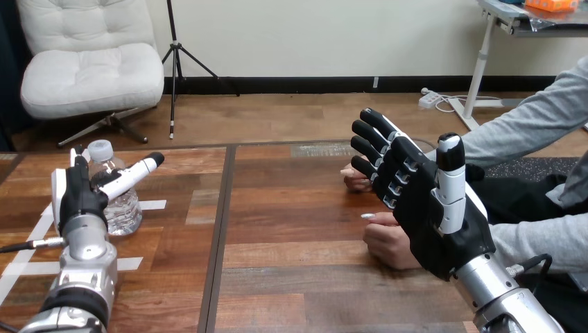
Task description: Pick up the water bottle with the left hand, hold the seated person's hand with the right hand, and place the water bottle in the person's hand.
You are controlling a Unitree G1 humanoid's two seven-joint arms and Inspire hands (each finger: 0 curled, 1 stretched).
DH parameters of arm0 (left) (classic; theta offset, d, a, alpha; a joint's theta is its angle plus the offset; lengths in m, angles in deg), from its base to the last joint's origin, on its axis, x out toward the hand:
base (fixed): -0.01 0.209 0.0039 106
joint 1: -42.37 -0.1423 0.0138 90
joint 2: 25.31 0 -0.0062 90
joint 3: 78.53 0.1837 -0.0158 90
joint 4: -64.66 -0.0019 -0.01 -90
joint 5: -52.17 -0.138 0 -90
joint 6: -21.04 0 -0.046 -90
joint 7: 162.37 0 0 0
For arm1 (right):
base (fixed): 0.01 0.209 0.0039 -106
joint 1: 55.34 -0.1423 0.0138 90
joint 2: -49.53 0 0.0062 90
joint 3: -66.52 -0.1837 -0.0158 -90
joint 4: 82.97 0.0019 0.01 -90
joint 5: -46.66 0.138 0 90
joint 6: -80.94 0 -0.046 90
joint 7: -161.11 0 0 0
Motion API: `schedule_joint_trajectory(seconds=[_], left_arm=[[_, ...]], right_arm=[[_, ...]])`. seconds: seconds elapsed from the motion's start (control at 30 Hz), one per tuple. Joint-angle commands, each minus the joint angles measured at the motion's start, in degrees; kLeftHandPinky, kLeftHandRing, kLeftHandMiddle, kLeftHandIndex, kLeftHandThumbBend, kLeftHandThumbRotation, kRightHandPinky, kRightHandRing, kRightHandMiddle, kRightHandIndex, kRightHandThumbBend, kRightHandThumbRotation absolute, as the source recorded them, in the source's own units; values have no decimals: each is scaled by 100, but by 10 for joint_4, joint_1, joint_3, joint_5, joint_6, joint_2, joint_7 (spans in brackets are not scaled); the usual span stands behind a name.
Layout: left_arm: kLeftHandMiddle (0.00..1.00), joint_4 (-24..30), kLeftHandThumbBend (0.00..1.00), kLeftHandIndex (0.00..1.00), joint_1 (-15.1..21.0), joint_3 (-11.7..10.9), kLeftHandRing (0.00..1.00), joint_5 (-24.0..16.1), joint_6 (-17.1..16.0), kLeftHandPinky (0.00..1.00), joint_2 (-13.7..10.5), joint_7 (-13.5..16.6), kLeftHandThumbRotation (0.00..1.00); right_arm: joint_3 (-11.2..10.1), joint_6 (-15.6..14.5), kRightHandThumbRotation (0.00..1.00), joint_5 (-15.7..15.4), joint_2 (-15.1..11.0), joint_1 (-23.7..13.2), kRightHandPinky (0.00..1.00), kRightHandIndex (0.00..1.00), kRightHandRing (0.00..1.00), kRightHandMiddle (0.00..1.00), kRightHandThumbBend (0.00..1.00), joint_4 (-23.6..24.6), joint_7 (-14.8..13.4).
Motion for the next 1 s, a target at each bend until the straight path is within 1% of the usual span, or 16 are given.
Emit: schedule_joint_trajectory(seconds=[0.0, 0.3, 0.43, 0.8, 0.97], left_arm=[[100, -5, 94, 100, 55, -3, 100, 3, 5, 100, -12, -4, 31], [100, -11, 93, 100, 67, -1, 100, 0, 37, 100, -12, -7, 32], [100, -13, 92, 100, 73, 4, 100, -6, 49, 100, -13, -7, 33], [100, -15, 91, 100, 82, 5, 100, -7, 61, 100, -12, -5, 35], [100, -17, 91, 100, 89, 5, 100, -8, 70, 100, -12, 2, 35]], right_arm=[[-4, 10, 100, 7, 3, -31, 100, 95, 98, 96, 98, 28, 0], [-5, 13, 100, 9, 3, -31, 100, 95, 98, 96, 97, 24, 4], [-5, 13, 100, 9, 3, -32, 100, 95, 98, 96, 98, 22, 5], [-5, 18, 100, 9, 5, -31, 100, 96, 98, 97, 97, 20, 11], [-5, 18, 100, 9, 5, -30, 100, 96, 98, 97, 97, 20, 10]])
